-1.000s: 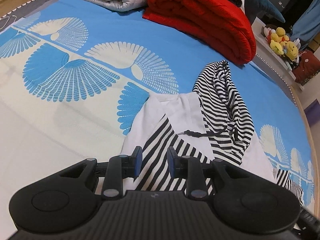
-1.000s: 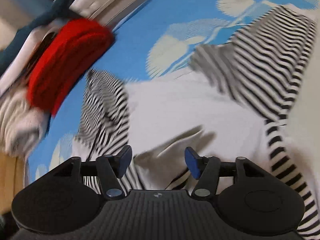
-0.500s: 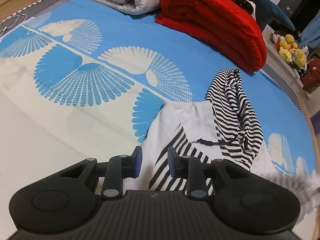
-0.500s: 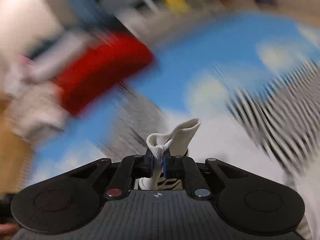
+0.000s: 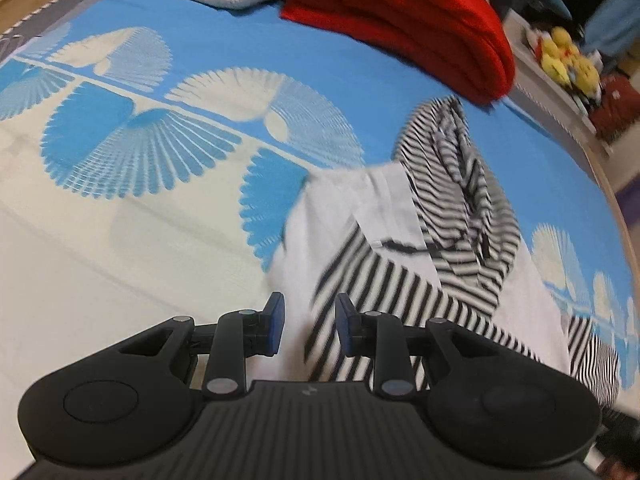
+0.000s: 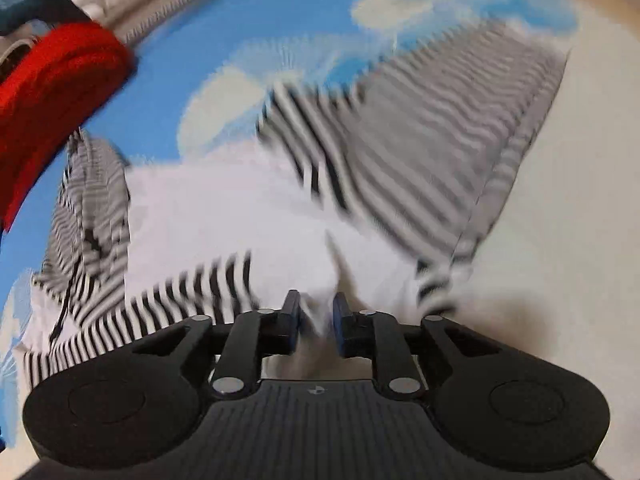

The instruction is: Fold small clothes

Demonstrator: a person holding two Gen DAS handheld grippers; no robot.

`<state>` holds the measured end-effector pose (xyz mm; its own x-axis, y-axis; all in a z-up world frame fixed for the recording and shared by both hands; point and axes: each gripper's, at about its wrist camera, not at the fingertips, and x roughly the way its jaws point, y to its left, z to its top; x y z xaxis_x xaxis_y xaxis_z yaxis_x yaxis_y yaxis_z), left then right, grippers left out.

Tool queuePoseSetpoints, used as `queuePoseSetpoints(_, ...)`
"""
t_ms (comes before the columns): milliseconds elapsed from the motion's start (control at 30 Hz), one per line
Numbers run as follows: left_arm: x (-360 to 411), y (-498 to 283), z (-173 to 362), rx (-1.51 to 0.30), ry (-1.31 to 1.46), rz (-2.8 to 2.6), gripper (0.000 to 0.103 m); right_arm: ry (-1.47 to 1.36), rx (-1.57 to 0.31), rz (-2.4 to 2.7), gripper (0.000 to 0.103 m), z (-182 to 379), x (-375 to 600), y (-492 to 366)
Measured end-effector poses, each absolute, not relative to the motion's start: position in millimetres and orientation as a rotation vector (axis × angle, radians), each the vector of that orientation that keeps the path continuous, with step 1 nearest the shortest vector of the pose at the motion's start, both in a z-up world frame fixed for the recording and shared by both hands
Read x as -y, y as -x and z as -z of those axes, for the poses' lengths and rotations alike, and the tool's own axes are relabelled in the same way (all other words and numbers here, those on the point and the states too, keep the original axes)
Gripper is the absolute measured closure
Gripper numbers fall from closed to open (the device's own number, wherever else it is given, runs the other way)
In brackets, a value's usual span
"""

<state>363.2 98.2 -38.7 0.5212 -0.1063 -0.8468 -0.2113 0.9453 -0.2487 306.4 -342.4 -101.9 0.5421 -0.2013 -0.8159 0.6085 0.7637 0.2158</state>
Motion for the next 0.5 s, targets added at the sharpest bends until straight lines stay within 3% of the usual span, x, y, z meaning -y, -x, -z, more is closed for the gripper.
queuePoseSetpoints(67, -91.7, -361.9, 44.4, -1.046, 0.328, -0.029, 0.073, -0.488, -0.775, 0.505, 0.059, 84.8, 342.0, -301.5)
queuePoseSetpoints(200, -86.5, -362.0, 64.5, -1.107, 0.315, -0.009, 0.073, -0.535, -0.754, 0.366, 0.057, 82.1, 340.5, -304.3)
queuePoseSetpoints(333, -87.0, -361.6, 88.8, -1.189, 0.348, -0.009, 0.073, -0.591, -1.086, 0.372, 0.056, 129.6, 346.7, -319.3)
queuePoseSetpoints(500, -75.7, -357.7, 76.9, -1.178, 0.367, 0.035, 0.073, -0.558, -1.008, 0.371, 0.056, 112.5, 348.9, -316.7)
